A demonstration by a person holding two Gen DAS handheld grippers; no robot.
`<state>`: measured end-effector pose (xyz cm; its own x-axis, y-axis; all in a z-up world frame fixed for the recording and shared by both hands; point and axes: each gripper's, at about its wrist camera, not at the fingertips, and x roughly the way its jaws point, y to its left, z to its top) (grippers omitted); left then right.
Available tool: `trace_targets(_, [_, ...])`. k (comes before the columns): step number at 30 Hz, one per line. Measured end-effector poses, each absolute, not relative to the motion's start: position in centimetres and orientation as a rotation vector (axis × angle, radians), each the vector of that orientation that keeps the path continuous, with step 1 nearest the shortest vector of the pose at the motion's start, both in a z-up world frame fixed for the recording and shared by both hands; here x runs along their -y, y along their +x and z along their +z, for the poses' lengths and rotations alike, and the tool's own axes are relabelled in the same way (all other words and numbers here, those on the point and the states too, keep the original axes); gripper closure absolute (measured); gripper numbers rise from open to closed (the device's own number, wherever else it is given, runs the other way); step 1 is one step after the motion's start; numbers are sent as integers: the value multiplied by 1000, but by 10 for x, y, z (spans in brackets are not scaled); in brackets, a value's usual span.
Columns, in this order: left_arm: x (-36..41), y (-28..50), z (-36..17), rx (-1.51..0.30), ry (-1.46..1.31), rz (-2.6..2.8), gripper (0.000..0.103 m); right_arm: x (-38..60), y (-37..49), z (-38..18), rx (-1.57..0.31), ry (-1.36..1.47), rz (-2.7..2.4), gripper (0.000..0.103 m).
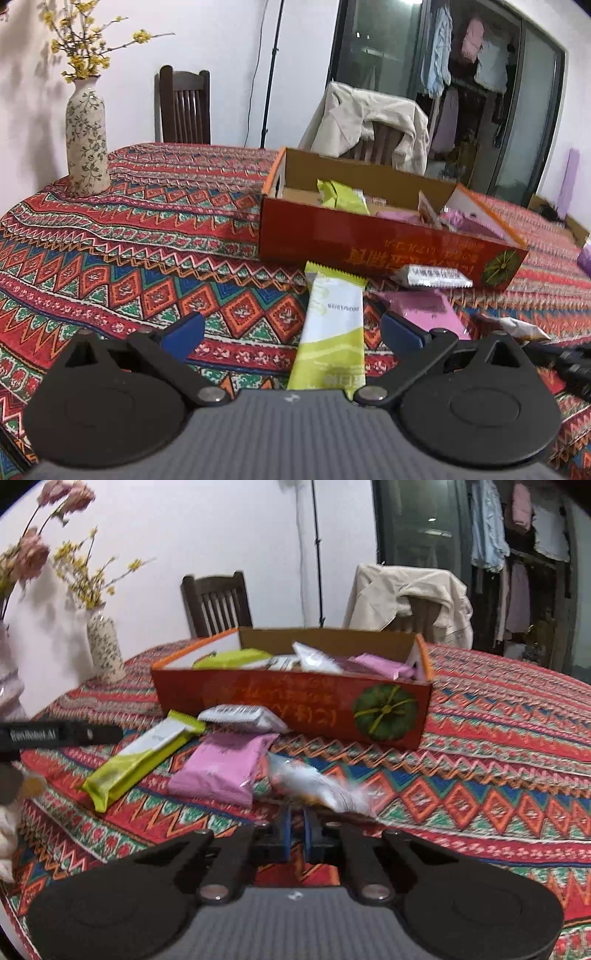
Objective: Organize snacks
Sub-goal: 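Grasp the lime-green bar with the left gripper while the right holds the white sachet, then carry both packets over the box and open both grippers to drop them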
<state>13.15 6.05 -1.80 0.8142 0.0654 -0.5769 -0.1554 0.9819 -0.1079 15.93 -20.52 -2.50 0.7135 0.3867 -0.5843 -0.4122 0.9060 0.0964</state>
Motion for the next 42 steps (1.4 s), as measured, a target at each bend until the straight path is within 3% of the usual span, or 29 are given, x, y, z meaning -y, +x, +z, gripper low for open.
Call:
trace_targets(15, [-40, 170, -45, -757, -93, 181, 2, 215, 160, -18, -605, -28, 411, 96])
trace_targets(17, [-42, 168, -43, -743, -104, 181, 12, 216, 160, -19, -606, -23, 407, 96])
trace_targets(19, [-43, 165, -41, -729, -106, 176, 31, 216, 161, -20, -609, -20, 408, 96])
trace_targets(20, [-43, 165, -40, -724, -106, 171, 36, 216, 161, -20, -610, -20, 408, 96])
trace_targets(22, [-42, 163, -39, -714, -93, 159, 57, 215, 161, -20, -610, -20, 412, 96])
trace_targets(23, [-41, 162, -38, -710, -88, 152, 60, 214, 161, -20, -610, -22, 415, 96])
trace_targets(38, [-45, 141, -17, -620, -93, 110, 64, 214, 158, -14, -585, -19, 410, 96])
trace_targets(40, [-45, 138, -13, -605, -94, 103, 64, 214, 162, -16, -596, -22, 408, 89])
trace_targets(41, [-45, 137, -11, -600, -95, 100, 64, 214, 166, -17, -601, -26, 411, 75])
trace_targets(42, [-45, 136, -10, -596, -96, 97, 64, 212, 171, -19, -610, -42, 417, 52])
